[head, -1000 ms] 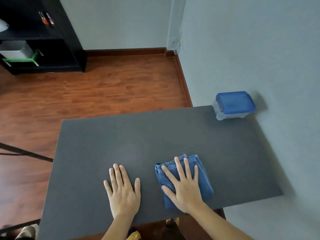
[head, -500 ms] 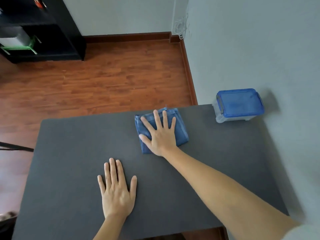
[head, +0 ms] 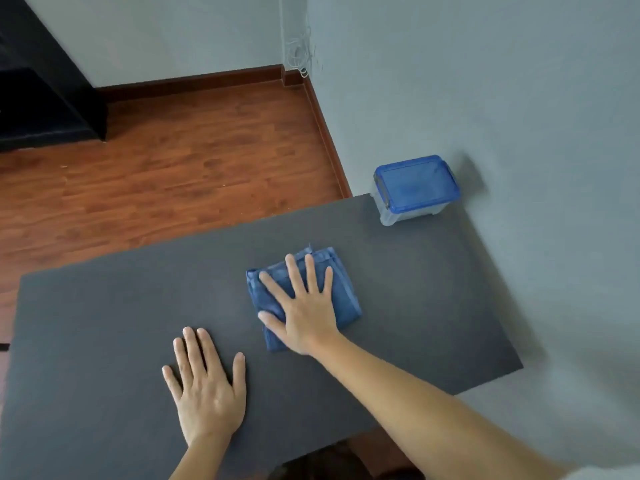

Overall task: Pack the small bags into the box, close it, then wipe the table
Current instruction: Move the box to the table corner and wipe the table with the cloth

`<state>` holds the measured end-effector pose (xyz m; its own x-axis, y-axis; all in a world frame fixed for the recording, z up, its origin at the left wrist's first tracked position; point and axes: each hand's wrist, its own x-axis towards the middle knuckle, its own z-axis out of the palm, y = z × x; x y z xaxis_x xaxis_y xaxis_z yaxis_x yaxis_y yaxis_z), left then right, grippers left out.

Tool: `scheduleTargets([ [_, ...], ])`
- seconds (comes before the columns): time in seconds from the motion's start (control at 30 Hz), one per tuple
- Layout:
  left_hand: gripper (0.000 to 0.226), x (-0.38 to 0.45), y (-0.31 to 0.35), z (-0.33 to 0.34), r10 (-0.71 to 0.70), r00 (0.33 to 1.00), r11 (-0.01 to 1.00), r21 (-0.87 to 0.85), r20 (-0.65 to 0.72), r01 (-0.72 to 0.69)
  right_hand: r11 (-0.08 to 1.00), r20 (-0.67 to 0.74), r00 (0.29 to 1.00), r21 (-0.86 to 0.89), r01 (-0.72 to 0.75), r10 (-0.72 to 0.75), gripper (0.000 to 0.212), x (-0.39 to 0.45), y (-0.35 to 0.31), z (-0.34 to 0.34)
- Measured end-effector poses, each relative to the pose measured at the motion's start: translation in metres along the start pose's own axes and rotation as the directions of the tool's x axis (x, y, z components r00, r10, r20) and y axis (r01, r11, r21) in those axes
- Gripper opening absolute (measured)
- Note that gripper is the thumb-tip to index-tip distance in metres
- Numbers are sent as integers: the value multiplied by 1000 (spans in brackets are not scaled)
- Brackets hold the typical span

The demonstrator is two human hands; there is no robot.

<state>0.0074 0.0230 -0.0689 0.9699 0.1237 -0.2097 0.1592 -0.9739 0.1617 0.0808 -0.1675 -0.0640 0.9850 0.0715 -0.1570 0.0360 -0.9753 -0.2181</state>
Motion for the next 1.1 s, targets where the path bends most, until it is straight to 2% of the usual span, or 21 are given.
scheduleTargets([
  [0.03, 80, 1, 0, 0, 3, 1000, 1000, -5, -4, -3, 997, -8, 997, -18, 74, -74, 67, -29, -1, 9],
  [0.1, 80, 3, 1, 0, 9, 1000, 1000, -9, -8, -9, 994, -39, 994, -46, 102, -104, 67, -82, 23, 18],
  [0.23, 81, 2, 0, 1, 32, 999, 999, -9, -5, -32, 988, -56, 994, -124, -97, 91, 68, -135, 114, 0],
  [0.33, 81, 2, -1, 2, 52, 999, 999, -11, -14, -53, 958, 11, 965, -119, -260, 263, 67, -139, 166, -25],
  [0.4, 81, 3, -1, 2, 62, 998, 998, -2, 6, -62, 947, 50, 952, -134, -292, 301, 69, -140, 189, -35],
  [0.53, 84, 3, -7, -4, 135, 990, 990, 39, 48, -137, 951, 120, 956, -189, -244, 269, 73, -144, 209, -42],
  [0.63, 84, 0, -20, -8, 208, 975, 975, 67, 72, -213, 944, 119, 951, -211, -255, 284, 80, -141, 196, -50],
  [0.77, 81, -8, -34, -8, 258, 962, 961, 83, 86, -265, 959, -52, 963, -95, -268, 264, 65, -140, 128, -46],
  [0.93, 78, -19, -41, -11, 227, 971, 972, 47, 71, -231, 998, 58, 997, -50, -47, 50, 65, -125, 28, -4],
  [1.1, 76, -19, -44, -11, 183, 982, 981, 61, 54, -186, 994, 97, 994, -96, -48, 58, 67, -96, -24, 12],
])
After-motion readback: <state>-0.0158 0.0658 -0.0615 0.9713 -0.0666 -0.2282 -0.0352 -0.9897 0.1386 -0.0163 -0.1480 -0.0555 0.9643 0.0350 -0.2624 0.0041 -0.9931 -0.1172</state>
